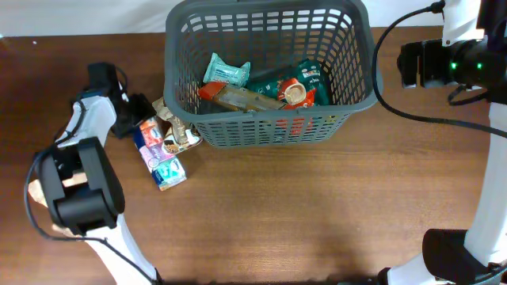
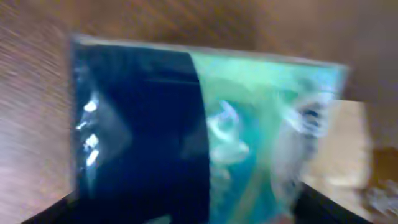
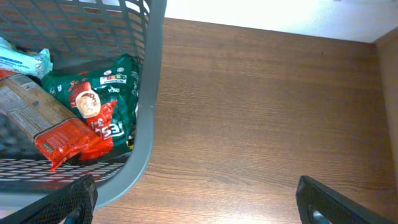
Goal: Pack container
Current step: 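Lift the tissue stack and lay it into the basket's back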
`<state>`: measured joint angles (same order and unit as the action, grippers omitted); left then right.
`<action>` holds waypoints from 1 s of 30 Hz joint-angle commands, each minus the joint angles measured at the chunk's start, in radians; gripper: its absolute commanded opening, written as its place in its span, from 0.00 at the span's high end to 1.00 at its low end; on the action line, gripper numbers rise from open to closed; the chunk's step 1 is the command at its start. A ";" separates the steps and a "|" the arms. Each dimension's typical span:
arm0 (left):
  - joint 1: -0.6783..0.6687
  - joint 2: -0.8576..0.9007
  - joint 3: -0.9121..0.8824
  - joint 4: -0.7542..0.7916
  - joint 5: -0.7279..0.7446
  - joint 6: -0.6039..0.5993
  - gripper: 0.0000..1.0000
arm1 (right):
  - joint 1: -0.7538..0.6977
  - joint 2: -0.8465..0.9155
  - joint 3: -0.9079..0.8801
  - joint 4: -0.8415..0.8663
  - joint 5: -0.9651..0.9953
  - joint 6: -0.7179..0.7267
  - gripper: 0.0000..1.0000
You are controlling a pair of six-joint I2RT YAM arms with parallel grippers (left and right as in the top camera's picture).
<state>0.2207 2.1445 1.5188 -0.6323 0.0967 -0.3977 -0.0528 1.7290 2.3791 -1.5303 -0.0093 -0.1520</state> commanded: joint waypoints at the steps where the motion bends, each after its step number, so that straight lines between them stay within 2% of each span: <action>1: 0.002 0.116 -0.013 -0.015 -0.011 -0.031 0.48 | -0.006 -0.005 -0.002 -0.001 -0.018 0.011 0.01; 3: 0.002 0.148 -0.013 -0.019 -0.010 -0.031 0.87 | -0.006 -0.005 -0.002 0.000 -0.018 0.011 0.01; 4: 0.002 0.158 -0.013 -0.022 -0.010 -0.031 0.98 | -0.006 -0.005 -0.002 0.000 -0.018 0.011 0.01; 7: 0.003 0.160 -0.007 -0.010 -0.006 0.038 0.98 | -0.006 -0.005 -0.002 0.001 -0.017 0.011 0.01; 11: 0.026 0.113 0.119 -0.058 -0.011 0.217 0.98 | -0.006 -0.005 -0.002 0.001 -0.017 0.011 0.01; 15: 0.052 0.040 0.376 -0.134 -0.011 0.421 0.98 | -0.006 -0.005 -0.002 0.001 -0.018 0.011 0.01; 20: 0.048 -0.002 0.847 -0.117 0.028 0.749 0.98 | -0.006 -0.005 -0.002 0.001 -0.033 0.011 0.01; 22: 0.035 -0.002 0.992 -0.056 0.168 0.852 0.98 | -0.006 -0.005 -0.002 0.001 -0.040 0.011 0.01; 24: 0.014 -0.002 1.082 0.035 0.360 0.888 0.99 | -0.006 -0.005 -0.002 0.001 -0.040 0.011 0.01; 27: -0.037 -0.002 1.101 0.168 0.611 0.886 0.99 | -0.006 -0.005 -0.002 0.000 -0.040 0.011 0.01; 29: -0.126 0.000 1.101 0.192 0.787 0.886 0.99 | -0.006 -0.005 -0.002 0.001 -0.040 0.011 0.01; 30: -0.164 0.000 1.098 0.191 0.826 0.888 0.99 | -0.006 -0.005 -0.002 0.001 -0.040 0.011 0.01</action>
<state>0.1749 2.1178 2.6308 -0.4362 0.5751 0.4309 -0.0528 1.7290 2.3787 -1.5330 -0.0326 -0.1524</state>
